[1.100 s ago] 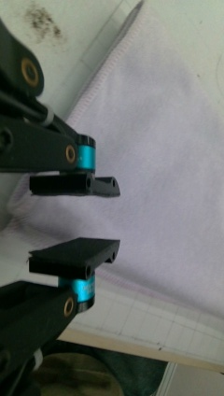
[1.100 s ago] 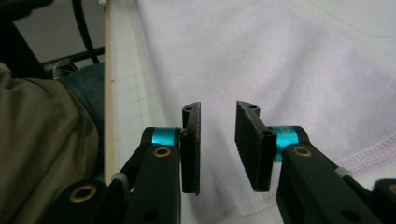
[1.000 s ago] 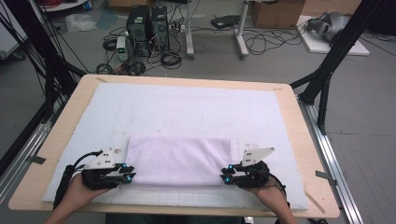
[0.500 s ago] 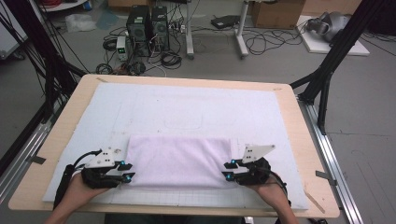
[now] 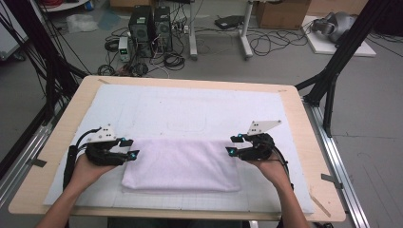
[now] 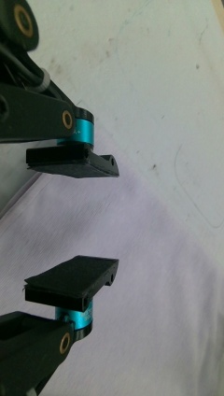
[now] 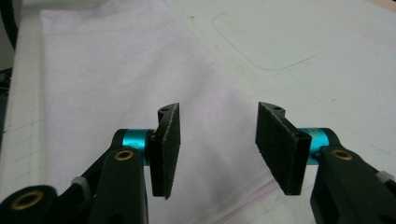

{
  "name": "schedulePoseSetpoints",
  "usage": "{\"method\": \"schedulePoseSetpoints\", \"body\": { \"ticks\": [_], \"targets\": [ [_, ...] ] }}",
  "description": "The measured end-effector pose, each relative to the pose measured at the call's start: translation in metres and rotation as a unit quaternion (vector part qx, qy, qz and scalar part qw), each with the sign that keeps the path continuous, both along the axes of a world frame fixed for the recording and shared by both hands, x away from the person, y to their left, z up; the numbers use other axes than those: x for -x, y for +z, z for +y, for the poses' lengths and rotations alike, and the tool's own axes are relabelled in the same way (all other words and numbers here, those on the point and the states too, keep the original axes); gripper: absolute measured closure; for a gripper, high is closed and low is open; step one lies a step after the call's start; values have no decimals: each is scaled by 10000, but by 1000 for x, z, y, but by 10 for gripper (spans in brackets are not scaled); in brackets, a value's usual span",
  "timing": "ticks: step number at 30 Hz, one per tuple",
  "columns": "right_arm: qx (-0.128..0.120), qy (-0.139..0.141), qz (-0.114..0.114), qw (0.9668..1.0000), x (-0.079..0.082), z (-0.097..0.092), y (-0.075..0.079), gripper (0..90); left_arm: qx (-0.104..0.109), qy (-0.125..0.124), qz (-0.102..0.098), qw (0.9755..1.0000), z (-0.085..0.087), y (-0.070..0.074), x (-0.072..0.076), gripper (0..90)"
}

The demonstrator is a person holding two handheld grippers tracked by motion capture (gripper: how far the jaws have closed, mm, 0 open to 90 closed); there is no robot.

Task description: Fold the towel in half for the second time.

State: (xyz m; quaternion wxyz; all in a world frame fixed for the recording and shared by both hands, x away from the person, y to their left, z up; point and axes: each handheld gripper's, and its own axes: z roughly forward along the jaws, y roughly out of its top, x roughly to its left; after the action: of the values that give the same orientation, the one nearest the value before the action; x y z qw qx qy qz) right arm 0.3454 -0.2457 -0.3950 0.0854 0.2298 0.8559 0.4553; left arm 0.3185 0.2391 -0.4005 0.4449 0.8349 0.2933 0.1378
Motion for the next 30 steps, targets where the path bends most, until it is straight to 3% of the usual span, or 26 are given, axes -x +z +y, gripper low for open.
{"method": "schedulePoseSetpoints", "body": {
  "ticks": [7,9,13,20,24,30],
  "targets": [
    [162,-169,124,9996,-20,4,-8,428,-179,215,69,9996,-4,-9,-21,447],
    [215,-186,171,9995,-24,4,-12,415,-225,270,220,9991,-3,-14,-27,441],
    [292,-250,250,9989,-27,4,-17,399,-137,321,363,9987,0,-20,-35,429],
    [495,-319,383,9975,-31,3,-27,388,-185,442,620,9969,1,-31,-46,389],
    [453,-382,306,9978,-29,0,-36,398,-319,455,794,9953,-1,-38,-50,396],
    [318,-347,568,9973,-29,-5,-52,434,-318,353,800,9957,-3,-40,-49,459]
  ]
}}
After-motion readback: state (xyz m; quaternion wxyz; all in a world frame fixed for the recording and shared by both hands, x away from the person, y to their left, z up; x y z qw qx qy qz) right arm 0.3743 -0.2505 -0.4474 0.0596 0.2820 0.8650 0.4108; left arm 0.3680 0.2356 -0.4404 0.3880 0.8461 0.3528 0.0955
